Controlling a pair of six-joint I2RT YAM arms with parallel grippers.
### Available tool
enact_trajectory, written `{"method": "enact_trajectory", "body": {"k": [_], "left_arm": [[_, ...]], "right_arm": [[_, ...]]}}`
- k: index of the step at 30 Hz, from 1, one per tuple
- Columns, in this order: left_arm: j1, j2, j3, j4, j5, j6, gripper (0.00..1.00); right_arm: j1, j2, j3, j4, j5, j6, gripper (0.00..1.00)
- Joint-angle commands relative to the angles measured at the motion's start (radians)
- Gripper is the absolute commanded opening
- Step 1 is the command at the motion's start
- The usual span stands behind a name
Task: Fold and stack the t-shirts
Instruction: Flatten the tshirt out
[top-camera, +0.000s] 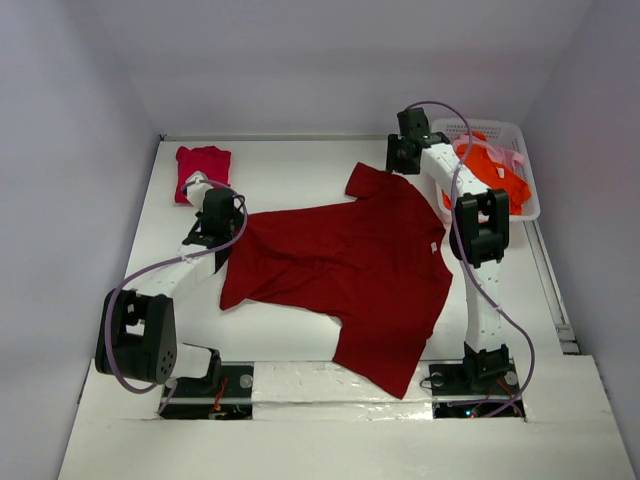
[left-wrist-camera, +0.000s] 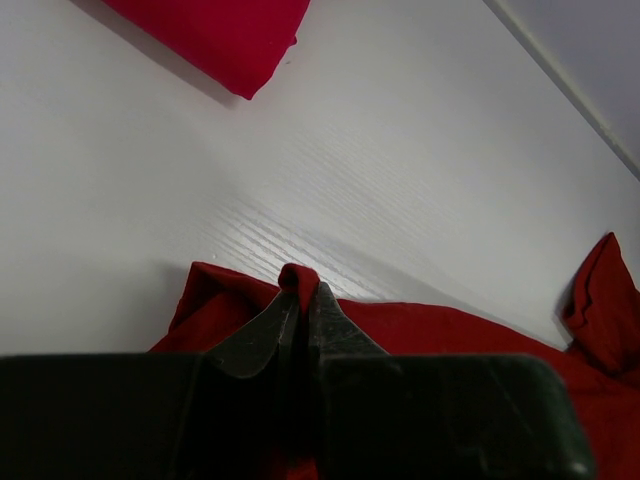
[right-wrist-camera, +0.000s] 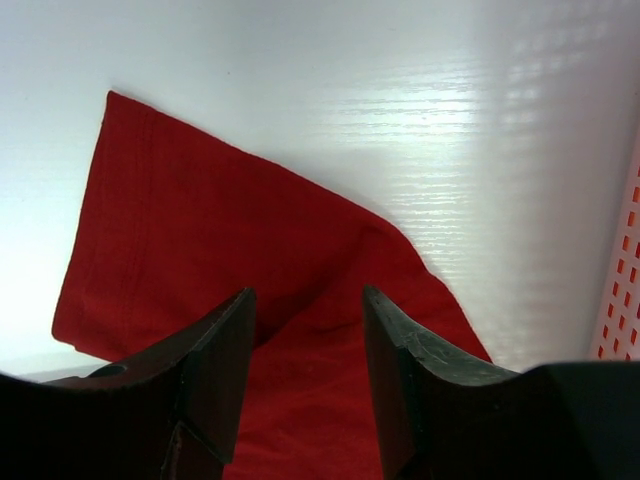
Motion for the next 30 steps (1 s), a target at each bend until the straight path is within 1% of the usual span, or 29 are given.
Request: {"method": "enact_trajectory", "body": {"k": [1,5,11,15,22,24,30], "left_arm": [[0.004,-0.037,0.007,0.037,-0.006,0.013,0.0],[0.004,-0.038,0.007,0.042,0.01,0.013,0.0],[0.004,-0.04,0.006,0.045,0.017,0.008,0.0],[0.004,-0.041,-0.001,0.054,0.026,0.004,0.0],[0.004,-0.038,-0.008,0.059,0.031,0.005,0.0],[0.004,-0.035,-0.008,0.059,0.031,0.007,0.0],[0.004,-0.031,-0.008,0.063,0.03,0.008,0.0]], "right_arm": [[-0.002,0.013,0.058,-0.013,0.003,-0.007,0.52],[-0.002,0.016,0.074,-0.062,0.0,0.012,0.52],[-0.002,0.004,0.071,-0.126,-0.055,0.04,0.53],[-0.002,-0.016,0.032,-0.117,-0.089,0.048,0.54],[-0.002,0.013,0.022,-0.129,-0.121,0.062,0.54],[-0.002,0.007,-0.009,-0.11,-0.161,0.072,0.54],[-0.002,-0.023,-0.086,-0.085,-0.161,0.089,0.54]]}}
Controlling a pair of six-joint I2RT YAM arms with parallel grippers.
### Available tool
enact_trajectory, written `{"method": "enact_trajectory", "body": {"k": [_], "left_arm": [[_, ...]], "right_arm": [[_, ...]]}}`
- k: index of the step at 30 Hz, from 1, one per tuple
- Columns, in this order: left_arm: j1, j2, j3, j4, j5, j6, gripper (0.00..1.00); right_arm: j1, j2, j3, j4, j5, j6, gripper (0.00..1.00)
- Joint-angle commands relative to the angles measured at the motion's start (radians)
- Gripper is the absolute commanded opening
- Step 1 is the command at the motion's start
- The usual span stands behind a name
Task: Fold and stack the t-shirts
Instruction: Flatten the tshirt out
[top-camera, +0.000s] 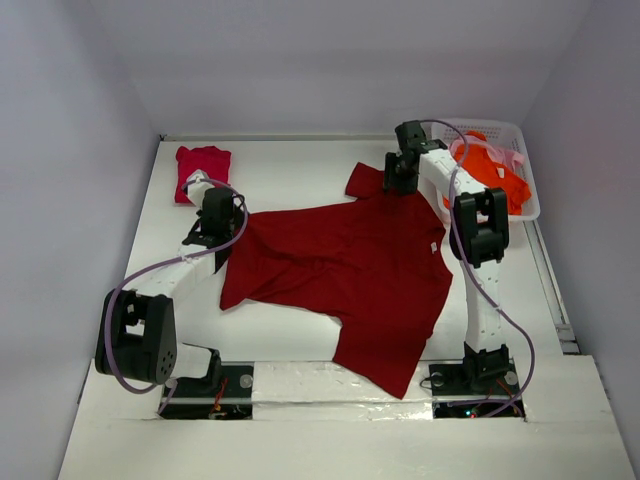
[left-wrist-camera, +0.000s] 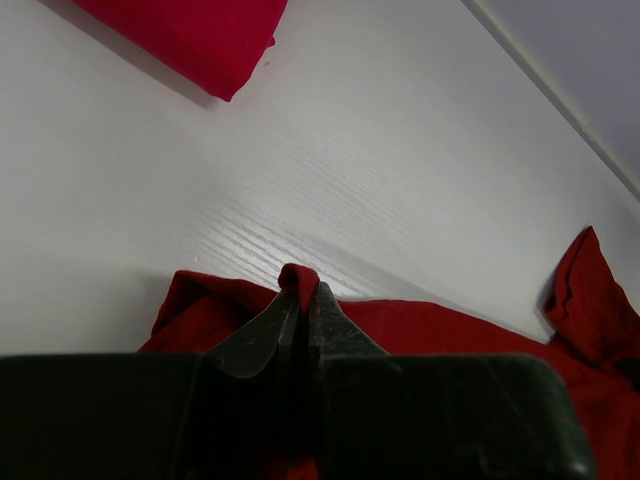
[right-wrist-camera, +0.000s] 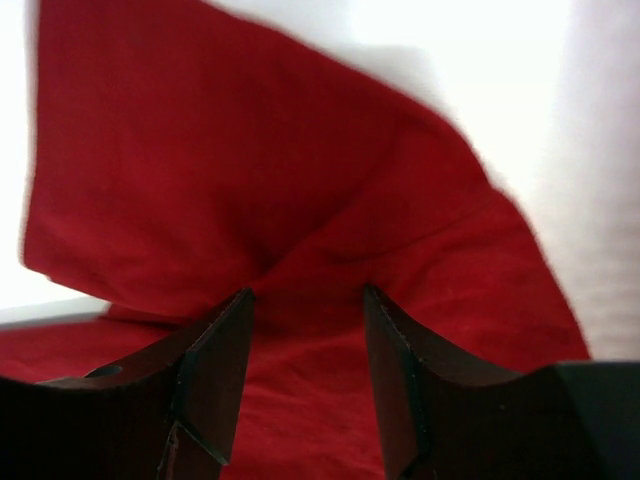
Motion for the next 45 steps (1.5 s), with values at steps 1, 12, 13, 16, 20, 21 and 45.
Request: {"method": "enact_trajectory", "body": {"k": [1,12,13,16,20,21,45], "left_arm": [[0.004,-0.029,-0.007,0.042,0.001,0.008,0.0],[0.004,-0.031,-0.001,0.037,0.006,0.01,0.0],[0.004,-0.034,-0.002,0.034,0.004,0.01,0.0],[0.004,-0.043,-0.01,0.033,-0.002,0.011,0.0],[0.004,-0.051,-0.022,0.028,-0.003,0.01,0.0],[0.004,-0.052,-0.028,0.026,-0.002,0.01,0.0],[-0.028,-0.215,-0.267,0.023,0.103,-0.054,0.0]], "right_arm": [[-0.002,-0.038,-0.041,0.022,-0.02,0.015,0.54],[-0.002,-0.114,-0.212,0.096,-0.031,0.039,0.54],[-0.002,-0.12,-0.228,0.104,-0.04,0.041,0.54],[-0.002,-0.163,-0.313,0.148,-0.06,0.05,0.54],[-0.002,-0.211,-0.393,0.189,-0.062,0.056,0.55],[-0.002,-0.217,-0.416,0.194,-0.062,0.058,0.55],[0.081,-0.515,-0.827,0.335,-0.094,0.138,0.54]]}}
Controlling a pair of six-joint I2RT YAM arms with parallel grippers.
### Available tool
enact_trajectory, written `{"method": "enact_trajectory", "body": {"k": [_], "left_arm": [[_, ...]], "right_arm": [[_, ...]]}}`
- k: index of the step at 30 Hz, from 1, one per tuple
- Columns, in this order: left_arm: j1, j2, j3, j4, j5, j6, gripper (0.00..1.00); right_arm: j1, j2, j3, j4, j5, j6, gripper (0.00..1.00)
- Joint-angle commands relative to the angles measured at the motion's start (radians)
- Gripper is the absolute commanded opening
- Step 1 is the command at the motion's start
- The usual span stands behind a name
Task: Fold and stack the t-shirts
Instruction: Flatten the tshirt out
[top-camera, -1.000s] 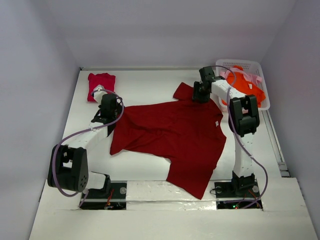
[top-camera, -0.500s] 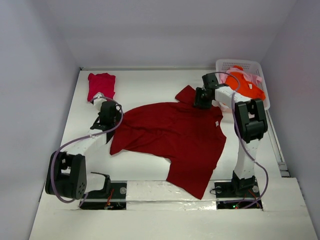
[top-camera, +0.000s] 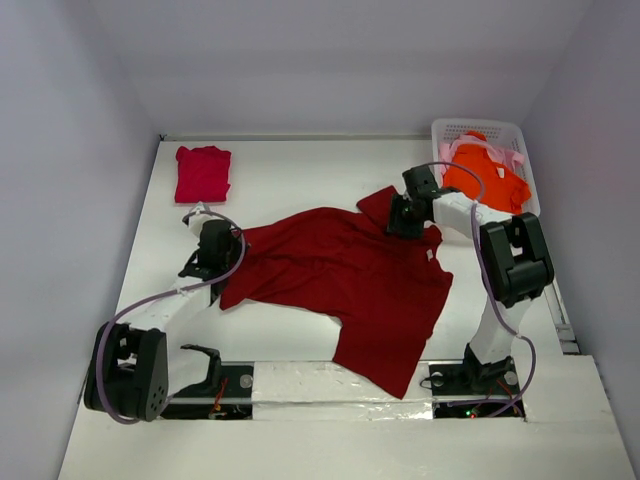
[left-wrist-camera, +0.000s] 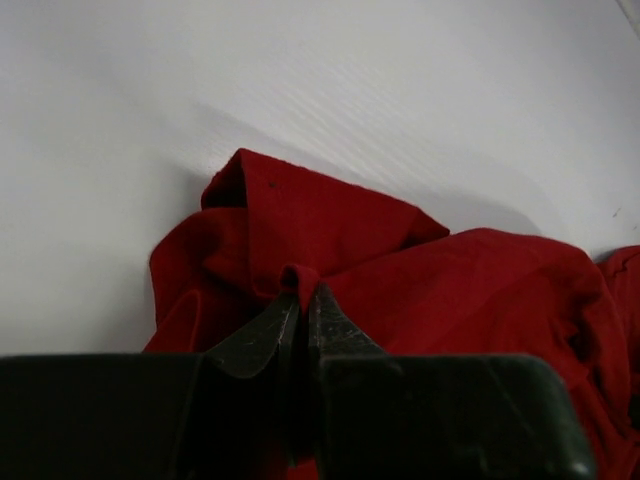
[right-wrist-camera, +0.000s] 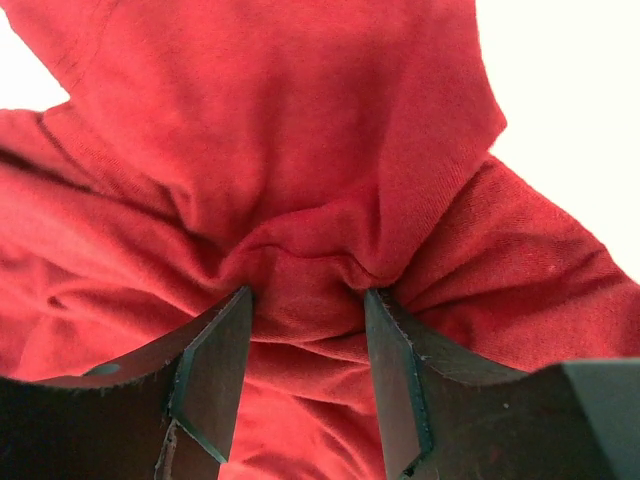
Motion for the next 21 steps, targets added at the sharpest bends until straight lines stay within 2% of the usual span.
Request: {"method": "enact_trajectory", "body": {"k": [1,9,13,15,16,19,20,21], "left_arm": [[-0.018,-0.04,-0.027,0.023,0.018,-0.018,0.0],[-0.039,-0.093,-0.041,0.003,-0.017,-0.026,0.0],[-0.039,-0.079,0.032,-0.037,-0.06,0.017,0.0],[-0.039,-0.067,0.066,-0.04,-0.065,0.03,0.1],[-0.039,-0.063,0.072,-0.036,-0.065,0.031,0.19],[-0.039,-0.057,0.074,-0.007,-0.037,0.043,0.56],[-0.039,-0.056,0.072,0.009,-0.033,0.045,0.8],[-0.039,-0.056,0.071,0.01,-0.03,0.033,0.88]], "right_arm": [[0.032,-0.059,-0.038,0.043,-0.012,0.023,0.54],[0.042,-0.073,-0.047,0.045,0.04,0.026,0.54],[0.042,-0.094,-0.011,0.032,0.068,0.029,0.54],[0.042,-0.105,0.02,0.015,0.088,0.033,0.55],[0.042,-0.111,0.031,0.009,0.116,0.035,0.55],[0.042,-0.147,0.071,-0.015,0.155,0.038,0.56],[0.042,-0.166,0.081,-0.024,0.167,0.037,0.56],[0.042,-0.174,0.089,-0.032,0.19,0.032,0.57]]}}
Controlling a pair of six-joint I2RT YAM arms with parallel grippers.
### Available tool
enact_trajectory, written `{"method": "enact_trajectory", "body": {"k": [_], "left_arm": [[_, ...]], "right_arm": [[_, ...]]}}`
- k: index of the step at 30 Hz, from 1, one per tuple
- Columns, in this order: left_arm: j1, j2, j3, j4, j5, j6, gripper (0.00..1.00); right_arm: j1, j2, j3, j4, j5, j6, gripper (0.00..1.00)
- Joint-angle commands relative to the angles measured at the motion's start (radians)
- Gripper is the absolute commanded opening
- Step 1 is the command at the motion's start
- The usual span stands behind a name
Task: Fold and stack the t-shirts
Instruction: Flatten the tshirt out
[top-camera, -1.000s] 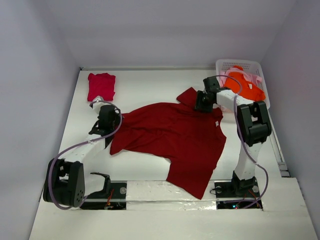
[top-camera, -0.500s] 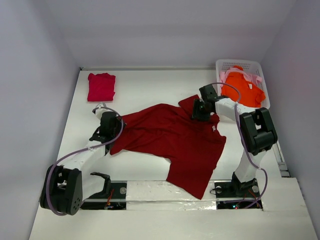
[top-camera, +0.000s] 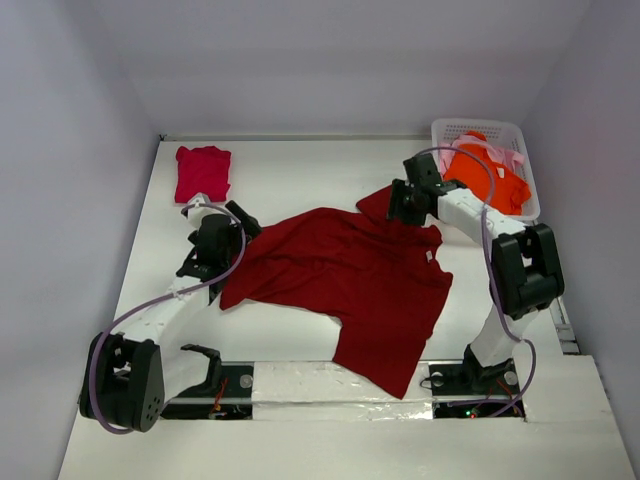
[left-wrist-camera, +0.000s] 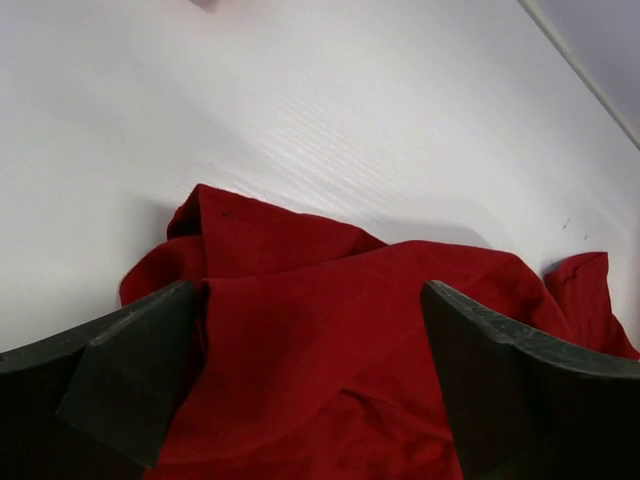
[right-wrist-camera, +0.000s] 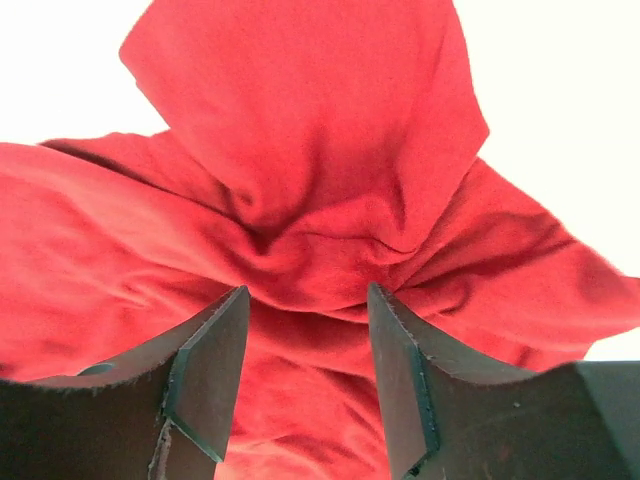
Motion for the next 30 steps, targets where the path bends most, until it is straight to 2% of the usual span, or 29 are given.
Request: {"method": "enact_trajectory", "body": {"k": [1,2,6,11,19,21,24,30], "left_arm": [[-0.003,0.001,0.026,0.047,0.007,0.002,0.94],[-0.003,0.003,0.021,0.052,0.01,-0.001,0.96],[-0.003,0.015,0.015,0.07,0.008,0.002,0.97],[-0.003,0.029,0.036,0.064,0.004,0.02,0.97],[-0.003,0.018,0.047,0.064,-0.024,0.039,0.99],[-0.003,0.034,0.053,0.064,-0.035,0.045,0.99],[-0.003,0.064,0.07,0.071,-0.052,0.049,0.99],[-0.003,0.153,0.124,0.091,-0.091,0.057,0.99]], "right_arm": [[0.004,-0.092,0.094,-0.02,0.089,0.002,0.57],[0.004,-0.097,0.102,-0.029,0.101,-0.002,0.57],[0.004,-0.092,0.139,-0.04,0.192,-0.035,0.58],[0.004,-0.001,0.234,-0.066,0.198,-0.064,0.59],[0.004,0.226,0.582,-0.187,0.218,-0.137,0.59],[0.004,0.266,0.623,-0.207,0.217,-0.139,0.59],[0.004,0.288,0.654,-0.213,0.206,-0.137,0.59],[0.004,0.267,0.61,-0.196,0.213,-0.144,0.59]]}}
